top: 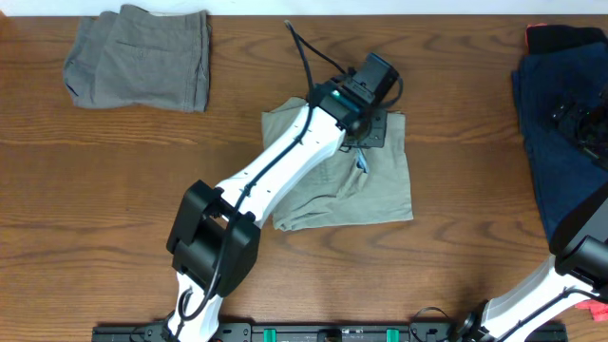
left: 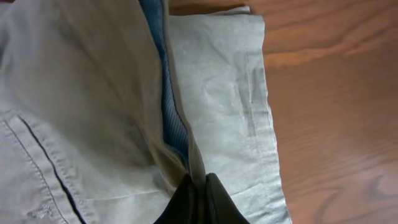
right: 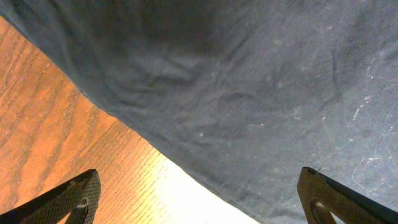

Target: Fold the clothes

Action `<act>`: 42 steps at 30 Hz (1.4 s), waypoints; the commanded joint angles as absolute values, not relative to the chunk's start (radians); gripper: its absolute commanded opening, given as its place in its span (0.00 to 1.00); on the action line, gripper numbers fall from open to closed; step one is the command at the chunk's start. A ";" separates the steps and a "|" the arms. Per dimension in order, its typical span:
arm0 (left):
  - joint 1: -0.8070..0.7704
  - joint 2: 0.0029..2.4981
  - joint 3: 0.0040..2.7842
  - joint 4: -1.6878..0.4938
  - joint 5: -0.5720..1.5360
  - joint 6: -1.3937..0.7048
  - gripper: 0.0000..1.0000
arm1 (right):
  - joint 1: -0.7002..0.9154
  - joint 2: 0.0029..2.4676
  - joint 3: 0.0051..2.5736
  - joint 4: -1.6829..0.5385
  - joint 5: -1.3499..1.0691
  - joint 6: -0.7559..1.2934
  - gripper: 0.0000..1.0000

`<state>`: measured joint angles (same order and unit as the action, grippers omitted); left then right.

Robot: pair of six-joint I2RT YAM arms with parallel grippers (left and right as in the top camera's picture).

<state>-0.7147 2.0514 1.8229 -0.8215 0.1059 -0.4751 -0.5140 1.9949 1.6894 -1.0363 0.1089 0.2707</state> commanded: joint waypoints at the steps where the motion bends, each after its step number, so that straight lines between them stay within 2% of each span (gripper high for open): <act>1: -0.729 2.051 1.819 -0.812 0.120 -0.484 0.06 | -0.516 1.971 1.701 -1.039 0.116 0.284 0.99; 10: -0.739 2.114 1.818 -0.820 0.149 -0.484 0.06 | -0.516 1.971 1.701 -1.039 0.116 0.284 0.99; 15: -0.741 2.101 1.818 -0.897 0.145 -0.481 0.06 | -0.516 1.971 1.701 -1.039 0.116 0.284 0.99; 28: -0.731 1.951 1.819 -1.083 0.146 -0.420 0.06 | -0.516 1.971 1.701 -1.039 0.116 0.284 0.99; 42: -0.820 1.879 1.819 -1.102 0.196 -0.413 0.06 | -0.516 1.971 1.701 -1.039 0.116 0.284 0.99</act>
